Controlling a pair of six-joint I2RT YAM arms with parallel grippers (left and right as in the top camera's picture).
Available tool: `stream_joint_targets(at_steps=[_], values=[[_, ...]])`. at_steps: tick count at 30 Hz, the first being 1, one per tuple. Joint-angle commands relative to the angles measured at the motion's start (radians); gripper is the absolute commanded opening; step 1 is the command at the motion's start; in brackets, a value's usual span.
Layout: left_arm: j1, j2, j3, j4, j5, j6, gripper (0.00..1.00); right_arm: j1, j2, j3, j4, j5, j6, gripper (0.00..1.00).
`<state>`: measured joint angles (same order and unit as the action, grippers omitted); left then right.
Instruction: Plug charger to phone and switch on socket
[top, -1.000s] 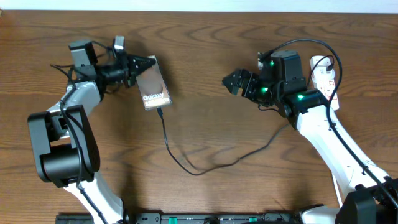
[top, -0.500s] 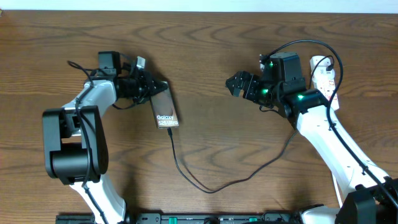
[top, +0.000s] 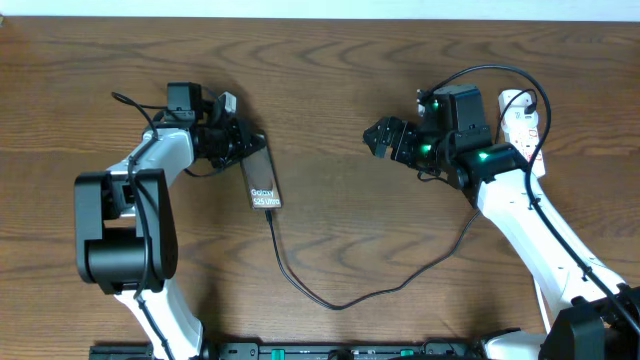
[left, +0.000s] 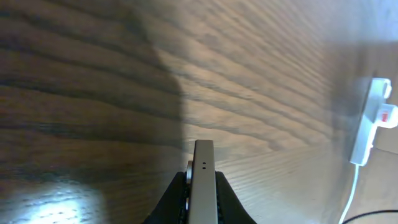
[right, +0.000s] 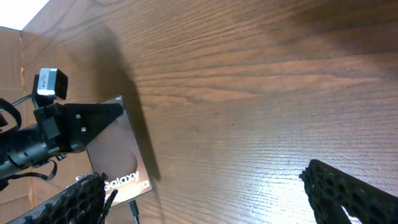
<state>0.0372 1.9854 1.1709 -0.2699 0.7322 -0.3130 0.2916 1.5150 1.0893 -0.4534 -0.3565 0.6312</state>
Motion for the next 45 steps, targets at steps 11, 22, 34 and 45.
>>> stream_joint_targets(at_steps=[11,22,34,45], values=[[-0.002,0.039,0.011,-0.018,-0.002,0.013,0.07,-0.002,-0.017,0.008,-0.01,0.014,-0.019,0.99],[-0.001,0.039,0.011,-0.042,-0.008,0.013,0.09,-0.002,-0.017,0.008,-0.01,0.014,-0.019,0.99],[-0.001,0.039,0.011,-0.044,-0.008,0.013,0.14,-0.002,-0.017,0.008,-0.011,0.014,-0.019,0.99],[-0.001,0.039,0.011,-0.07,-0.012,0.013,0.25,-0.002,-0.017,0.008,-0.011,0.014,-0.019,0.99]])
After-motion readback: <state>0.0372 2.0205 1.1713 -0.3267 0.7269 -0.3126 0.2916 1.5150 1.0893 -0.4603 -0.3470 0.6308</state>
